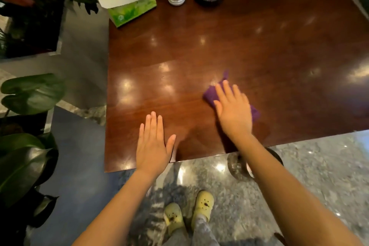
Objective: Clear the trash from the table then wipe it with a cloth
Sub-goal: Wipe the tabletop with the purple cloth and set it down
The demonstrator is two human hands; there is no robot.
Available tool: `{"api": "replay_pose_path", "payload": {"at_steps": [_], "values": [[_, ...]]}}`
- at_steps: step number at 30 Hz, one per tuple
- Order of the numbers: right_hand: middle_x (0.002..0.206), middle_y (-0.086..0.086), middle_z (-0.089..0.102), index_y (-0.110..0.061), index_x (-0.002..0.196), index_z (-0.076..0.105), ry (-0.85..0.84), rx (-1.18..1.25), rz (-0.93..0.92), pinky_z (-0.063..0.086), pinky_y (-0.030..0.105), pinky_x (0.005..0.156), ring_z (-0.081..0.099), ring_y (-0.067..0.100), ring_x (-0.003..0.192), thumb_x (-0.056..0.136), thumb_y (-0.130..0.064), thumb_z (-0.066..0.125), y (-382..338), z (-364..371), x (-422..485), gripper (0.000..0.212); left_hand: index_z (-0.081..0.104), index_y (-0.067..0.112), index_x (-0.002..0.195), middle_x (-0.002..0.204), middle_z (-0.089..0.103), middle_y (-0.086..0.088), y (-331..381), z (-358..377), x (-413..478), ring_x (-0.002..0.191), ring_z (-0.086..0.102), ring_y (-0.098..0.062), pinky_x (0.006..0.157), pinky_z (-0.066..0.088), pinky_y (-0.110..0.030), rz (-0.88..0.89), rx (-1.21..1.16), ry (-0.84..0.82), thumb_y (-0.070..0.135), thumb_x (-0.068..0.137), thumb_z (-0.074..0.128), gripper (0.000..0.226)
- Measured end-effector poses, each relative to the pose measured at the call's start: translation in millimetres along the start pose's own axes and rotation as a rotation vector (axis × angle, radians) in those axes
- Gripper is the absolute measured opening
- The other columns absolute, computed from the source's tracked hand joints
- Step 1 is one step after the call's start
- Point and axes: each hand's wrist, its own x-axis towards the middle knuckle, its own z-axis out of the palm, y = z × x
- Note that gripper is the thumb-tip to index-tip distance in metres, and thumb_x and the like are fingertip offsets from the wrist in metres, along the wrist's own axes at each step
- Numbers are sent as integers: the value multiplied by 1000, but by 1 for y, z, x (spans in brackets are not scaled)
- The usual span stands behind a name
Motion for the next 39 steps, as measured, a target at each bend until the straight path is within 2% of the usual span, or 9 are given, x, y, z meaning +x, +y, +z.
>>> {"api": "replay_pose_path", "payload": {"at_steps": [9, 18, 23, 26, 29, 32, 34, 36, 39], "values": [[155, 12, 26, -15, 147, 24, 94, 67, 442, 28, 51, 109, 27, 37, 140, 99, -34, 30, 34, -5, -51, 52, -4, 9, 147, 157, -7, -11, 2, 0, 1, 145, -10, -22, 119, -5, -36, 0, 27, -14, 57, 86, -6, 78], [159, 5, 17, -18, 149, 17, -14, 326, 168, 13, 42, 118, 14, 26, 146, 95, -38, 38, -27, -19, -82, 61, 10, 11, 148, 158, 6, -11, 29, -18, 8, 146, 0, -23, 118, -2, -36, 101, -213, -5, 43, 96, 33, 65], [128, 18, 54, -4, 127, 48, 244, 424, 649, 39, 41, 100, 48, 34, 121, 84, -34, 62, 4, -31, -135, 54, 19, 16, 147, 155, 24, -5, 91, -29, 44, 143, 18, -20, 115, 16, -31, 292, -492, -198, 31, 93, 48, 63], [107, 17, 57, -1, 114, 50, 113, 787, 905, 42, 33, 75, 57, 30, 94, 82, -39, 65, -1, -23, -146, 52, 28, 14, 143, 140, 43, -13, 113, -35, 63, 131, 34, -31, 107, 28, -37, 268, -426, -212, 24, 87, 58, 64], [85, 4, 58, -11, 102, 45, 91, 1049, 907, 39, 23, 61, 56, 14, 72, 81, -33, 69, -3, -17, -140, 38, 36, 12, 138, 125, 54, -16, 123, -40, 81, 121, 44, -35, 101, 36, -37, 225, -426, -276, 18, 80, 66, 66], [75, 0, 53, -13, 98, 43, 119, 1192, 984, 50, 34, 74, 57, 19, 75, 78, -20, 72, 7, -17, -131, 36, 55, 10, 119, 111, 64, -13, 129, -46, 93, 103, 59, -31, 85, 46, -33, 165, -430, -422, 20, 73, 73, 51], [78, 4, 58, -12, 93, 51, 81, 1291, 1035, 49, 40, 83, 57, 21, 82, 76, -14, 71, 21, -22, -125, 27, 58, 15, 84, 86, 62, -9, 132, -50, 96, 74, 60, -27, 62, 52, -31, 64, -516, -525, 16, 71, 76, 22], [82, 11, 59, -10, 79, 58, 55, 1368, 1001, 49, 42, 80, 56, 22, 82, 77, -10, 69, 36, -30, -122, 11, 47, 17, 69, 71, 54, -7, 136, -52, 98, 57, 52, -18, 38, 46, -20, -62, -656, -629, 8, 73, 74, 28], [75, 4, 57, -13, 82, 58, 62, 1380, 956, 52, 24, 55, 56, 14, 67, 78, -10, 70, 61, -55, -115, 13, 44, 18, 70, 68, 51, -5, 148, -60, 104, 56, 49, -14, 32, 40, -14, -172, -837, -709, 3, 78, 68, 29]]}}
